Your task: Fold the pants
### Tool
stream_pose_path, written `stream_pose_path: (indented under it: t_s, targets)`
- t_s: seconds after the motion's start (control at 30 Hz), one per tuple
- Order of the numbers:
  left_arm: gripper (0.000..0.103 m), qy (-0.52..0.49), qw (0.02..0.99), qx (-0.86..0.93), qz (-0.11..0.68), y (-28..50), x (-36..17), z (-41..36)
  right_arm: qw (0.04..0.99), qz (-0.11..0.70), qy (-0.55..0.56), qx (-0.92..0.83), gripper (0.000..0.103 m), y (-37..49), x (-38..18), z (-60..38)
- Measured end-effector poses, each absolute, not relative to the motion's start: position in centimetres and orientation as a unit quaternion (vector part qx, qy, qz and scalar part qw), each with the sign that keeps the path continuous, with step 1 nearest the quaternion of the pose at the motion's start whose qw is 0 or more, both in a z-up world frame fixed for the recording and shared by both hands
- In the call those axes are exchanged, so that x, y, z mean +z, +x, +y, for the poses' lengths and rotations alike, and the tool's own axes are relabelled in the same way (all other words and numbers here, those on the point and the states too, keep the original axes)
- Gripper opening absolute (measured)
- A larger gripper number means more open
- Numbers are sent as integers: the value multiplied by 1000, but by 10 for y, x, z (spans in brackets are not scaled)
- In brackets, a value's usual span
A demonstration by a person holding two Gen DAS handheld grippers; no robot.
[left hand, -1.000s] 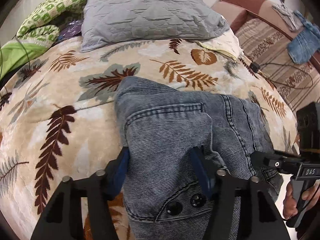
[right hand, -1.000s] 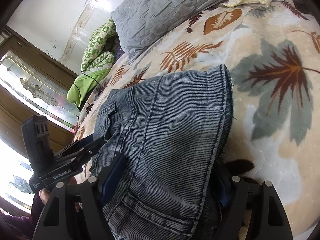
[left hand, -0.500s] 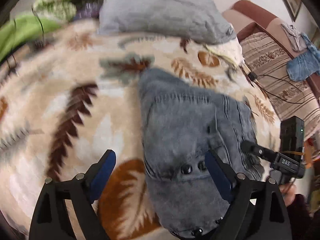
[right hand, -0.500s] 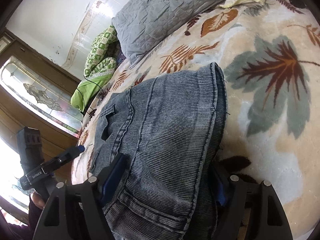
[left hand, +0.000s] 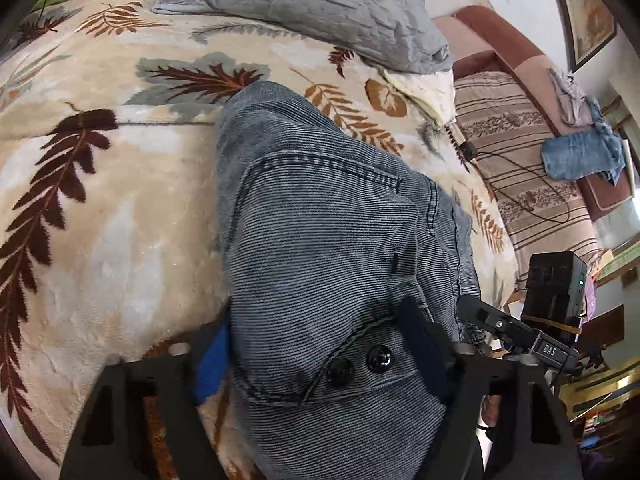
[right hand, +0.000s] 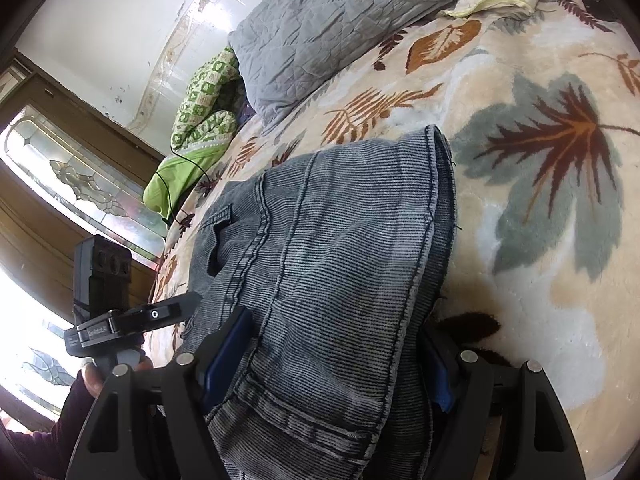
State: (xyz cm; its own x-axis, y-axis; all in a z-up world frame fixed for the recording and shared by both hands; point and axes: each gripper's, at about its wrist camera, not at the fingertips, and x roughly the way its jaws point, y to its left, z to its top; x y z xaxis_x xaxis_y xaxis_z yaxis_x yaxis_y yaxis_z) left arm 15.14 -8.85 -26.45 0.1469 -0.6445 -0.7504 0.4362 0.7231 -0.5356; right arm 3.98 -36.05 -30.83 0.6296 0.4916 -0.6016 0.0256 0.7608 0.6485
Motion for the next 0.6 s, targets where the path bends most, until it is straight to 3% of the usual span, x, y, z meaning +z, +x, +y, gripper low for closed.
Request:
stream_pose_path:
  t_s: [0.03,0.13,0.2,0.3,0.6]
  targets:
    - [53,-98,750,-361,546,152,-264,-87,845,412,313,136,79,42,-307,-359]
    - [38,-106,749,-365,542,153,-261,-82,847,426,296,120,76,46,-298,-351]
    - [31,-98,757,-365,533,149,-255,-86,853,428,278,111,69,46,-291,-345]
    - [27,-78,774,-370,508,145,-238,-90,867,417,248,110,64,45,-271,-335]
    - [26,-66,820,-357,442,172,-188,-79,903,379,155,130,63,90,-212,-303]
